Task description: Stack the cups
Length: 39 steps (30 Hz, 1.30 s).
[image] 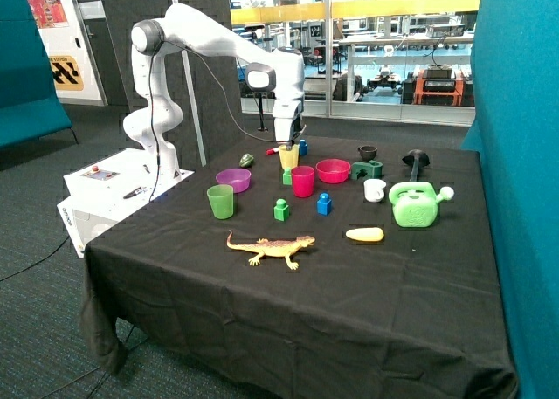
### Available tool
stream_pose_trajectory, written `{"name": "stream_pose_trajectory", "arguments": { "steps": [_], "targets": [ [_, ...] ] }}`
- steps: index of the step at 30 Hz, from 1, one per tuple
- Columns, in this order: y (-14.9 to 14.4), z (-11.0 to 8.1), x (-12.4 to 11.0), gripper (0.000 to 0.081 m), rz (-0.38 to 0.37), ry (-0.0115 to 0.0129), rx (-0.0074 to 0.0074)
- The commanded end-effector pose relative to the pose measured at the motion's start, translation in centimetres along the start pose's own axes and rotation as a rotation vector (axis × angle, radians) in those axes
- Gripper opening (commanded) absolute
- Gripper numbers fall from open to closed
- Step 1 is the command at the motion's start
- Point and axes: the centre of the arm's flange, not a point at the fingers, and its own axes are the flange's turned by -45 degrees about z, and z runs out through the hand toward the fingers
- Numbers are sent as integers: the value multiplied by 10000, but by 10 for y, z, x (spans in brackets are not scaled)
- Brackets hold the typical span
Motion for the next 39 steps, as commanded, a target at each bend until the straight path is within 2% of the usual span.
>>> {"name": "stream_pose_trajectory", "arguments": {
  "steps": [1, 9, 19, 39],
  "targets": [
    [3, 5, 17, 312, -4, -6, -4],
    [10, 9, 30, 309, 168, -6, -4],
    [4, 35, 36, 291, 64, -6, -4],
    [-2, 50, 40, 290, -187, -6, -4]
  ]
}}
